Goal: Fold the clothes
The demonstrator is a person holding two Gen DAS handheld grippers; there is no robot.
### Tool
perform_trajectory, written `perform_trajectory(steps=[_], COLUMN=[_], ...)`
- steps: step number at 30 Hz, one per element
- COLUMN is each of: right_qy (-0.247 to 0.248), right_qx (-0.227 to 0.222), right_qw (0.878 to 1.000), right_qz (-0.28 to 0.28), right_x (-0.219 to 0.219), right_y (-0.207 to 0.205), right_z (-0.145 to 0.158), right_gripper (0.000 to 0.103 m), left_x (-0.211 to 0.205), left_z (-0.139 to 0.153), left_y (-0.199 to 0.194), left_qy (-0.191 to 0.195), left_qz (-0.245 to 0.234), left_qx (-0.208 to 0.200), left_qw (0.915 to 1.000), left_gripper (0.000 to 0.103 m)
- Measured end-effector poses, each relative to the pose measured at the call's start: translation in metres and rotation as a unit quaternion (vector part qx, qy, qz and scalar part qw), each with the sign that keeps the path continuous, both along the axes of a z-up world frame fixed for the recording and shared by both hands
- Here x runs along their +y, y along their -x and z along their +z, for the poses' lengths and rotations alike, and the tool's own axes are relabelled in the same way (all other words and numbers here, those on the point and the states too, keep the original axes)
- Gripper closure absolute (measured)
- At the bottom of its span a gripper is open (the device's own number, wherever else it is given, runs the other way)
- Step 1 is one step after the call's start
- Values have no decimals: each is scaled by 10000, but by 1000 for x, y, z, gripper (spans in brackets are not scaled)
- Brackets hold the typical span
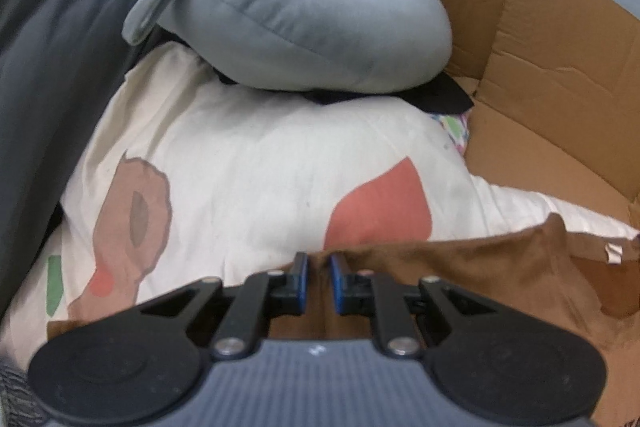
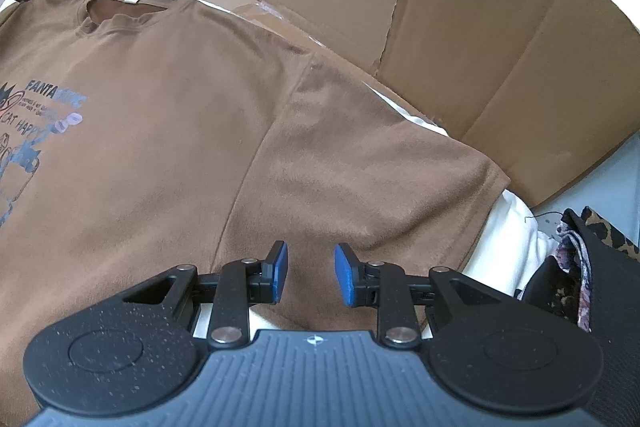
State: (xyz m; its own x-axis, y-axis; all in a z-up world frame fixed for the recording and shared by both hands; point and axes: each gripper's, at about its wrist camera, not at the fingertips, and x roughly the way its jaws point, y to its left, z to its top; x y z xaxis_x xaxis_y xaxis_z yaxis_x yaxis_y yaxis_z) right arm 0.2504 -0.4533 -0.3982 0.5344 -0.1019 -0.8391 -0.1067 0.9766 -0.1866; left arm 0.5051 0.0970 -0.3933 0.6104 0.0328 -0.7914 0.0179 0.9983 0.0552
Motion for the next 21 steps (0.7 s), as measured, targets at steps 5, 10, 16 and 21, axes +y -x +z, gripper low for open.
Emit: perform_trajectory(steps=[5, 10, 16, 21], right_qy=[-50, -82, -219, -115], right_qx=[-45, -107, -328, -491], right_qw=[10000, 9999, 9992, 9980], right_qz=[-22, 10, 83, 386], right_x=[3, 9, 11, 15], right_y=[-6, -9, -15, -34], right_z=[0, 2, 8, 10], right_gripper=[70, 70, 63, 59], left_x=[-3, -11, -35, -61], left_z=[0, 17, 24, 9], left_y=[-11, -15, 0, 6], left_qy=[-119, -228, 89, 167], left_qz=[-11, 3, -502, -823], left_qx=[97, 111, 69, 185], left_qw=[9999, 9997, 9987, 9963], left_gripper=[88, 90, 90, 89])
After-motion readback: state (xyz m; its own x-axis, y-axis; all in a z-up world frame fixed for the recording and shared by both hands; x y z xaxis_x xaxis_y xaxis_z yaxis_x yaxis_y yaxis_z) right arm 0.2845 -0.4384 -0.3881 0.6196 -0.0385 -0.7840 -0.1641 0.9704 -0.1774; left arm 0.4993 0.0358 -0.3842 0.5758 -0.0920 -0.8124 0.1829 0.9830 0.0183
